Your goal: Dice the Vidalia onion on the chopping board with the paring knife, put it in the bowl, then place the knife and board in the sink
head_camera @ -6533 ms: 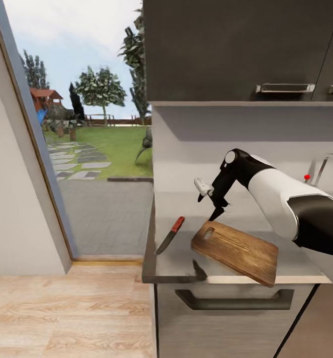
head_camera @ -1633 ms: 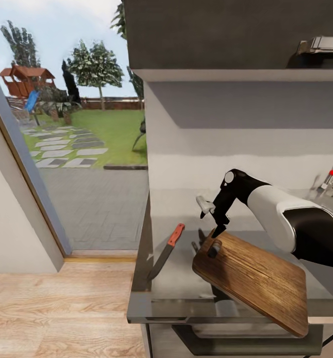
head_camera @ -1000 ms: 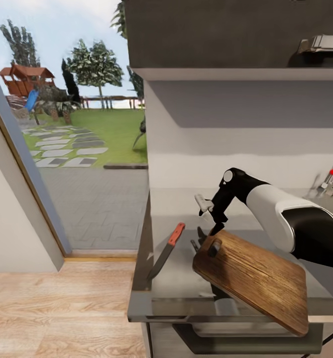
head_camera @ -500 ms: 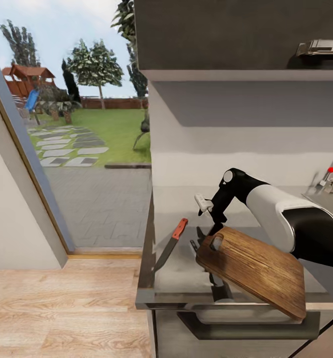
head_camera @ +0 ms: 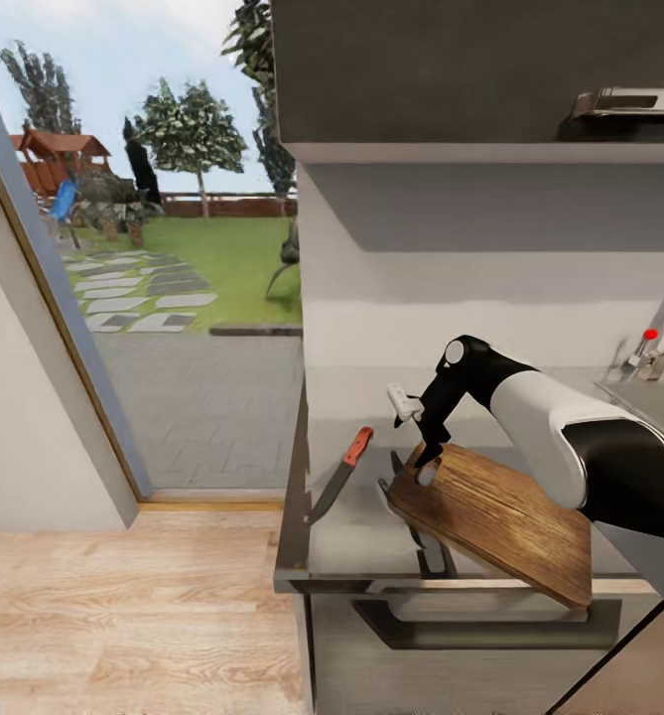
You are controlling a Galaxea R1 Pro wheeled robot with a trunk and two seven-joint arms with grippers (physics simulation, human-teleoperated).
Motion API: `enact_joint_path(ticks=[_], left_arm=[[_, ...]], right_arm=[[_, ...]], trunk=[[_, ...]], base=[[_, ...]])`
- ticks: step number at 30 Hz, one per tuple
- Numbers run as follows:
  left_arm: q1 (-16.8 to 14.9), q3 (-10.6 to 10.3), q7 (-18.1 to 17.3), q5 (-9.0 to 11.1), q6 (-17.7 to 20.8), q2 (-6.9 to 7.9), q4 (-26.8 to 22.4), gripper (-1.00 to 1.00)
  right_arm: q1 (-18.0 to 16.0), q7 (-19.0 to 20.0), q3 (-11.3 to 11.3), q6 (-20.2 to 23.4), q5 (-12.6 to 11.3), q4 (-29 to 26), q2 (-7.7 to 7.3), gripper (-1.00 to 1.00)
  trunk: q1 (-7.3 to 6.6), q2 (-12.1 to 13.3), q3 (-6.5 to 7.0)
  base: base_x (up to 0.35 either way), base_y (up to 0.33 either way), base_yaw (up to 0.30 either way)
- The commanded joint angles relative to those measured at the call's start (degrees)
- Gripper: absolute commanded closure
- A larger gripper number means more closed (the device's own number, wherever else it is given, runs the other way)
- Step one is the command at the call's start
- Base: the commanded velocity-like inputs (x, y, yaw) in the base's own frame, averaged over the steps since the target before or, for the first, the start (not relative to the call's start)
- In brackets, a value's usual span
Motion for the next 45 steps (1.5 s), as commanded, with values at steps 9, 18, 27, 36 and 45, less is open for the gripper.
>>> enact_joint_path(ticks=[9, 18, 27, 36, 45], left_arm=[[0.0, 0.1, 0.1, 0.0, -0.1, -0.01, -0.1, -1.0], [0.0, 0.0, 0.1, 0.0, -0.1, -0.01, -0.1, -1.0], [0.0, 0.0, 0.1, 0.0, -0.1, -0.01, -0.1, -1.0], [0.0, 0.0, 0.1, 0.0, -0.1, -0.01, 0.0, -1.0], [0.0, 0.0, 0.1, 0.0, -0.1, -0.01, 0.0, -1.0]], right_arm=[[0.1, 0.0, 0.9, -0.3, -0.3, 2.6, 0.0, -1.0], [0.1, -0.1, 0.9, -0.3, -0.3, 2.6, 0.0, -1.0], [0.1, -0.1, 0.9, -0.3, -0.3, 2.6, 0.0, -1.0], [0.1, -0.3, 0.9, -0.3, -0.4, 2.6, 0.0, -1.0], [0.1, -1.6, 0.9, -0.2, -0.4, 2.6, 0.0, -1.0]], trunk=[[0.0, 0.0, -0.06], [0.0, 0.0, -0.06], [0.0, 0.0, -0.06], [0.0, 0.0, -0.06], [0.0, 0.0, -0.06]], base=[[-0.008, 0.0, 0.0], [-0.031, 0.0, 0.0], [-0.005, 0.0, 0.0], [-0.048, -0.009, 0.0], [-0.108, -0.023, 0.0]])
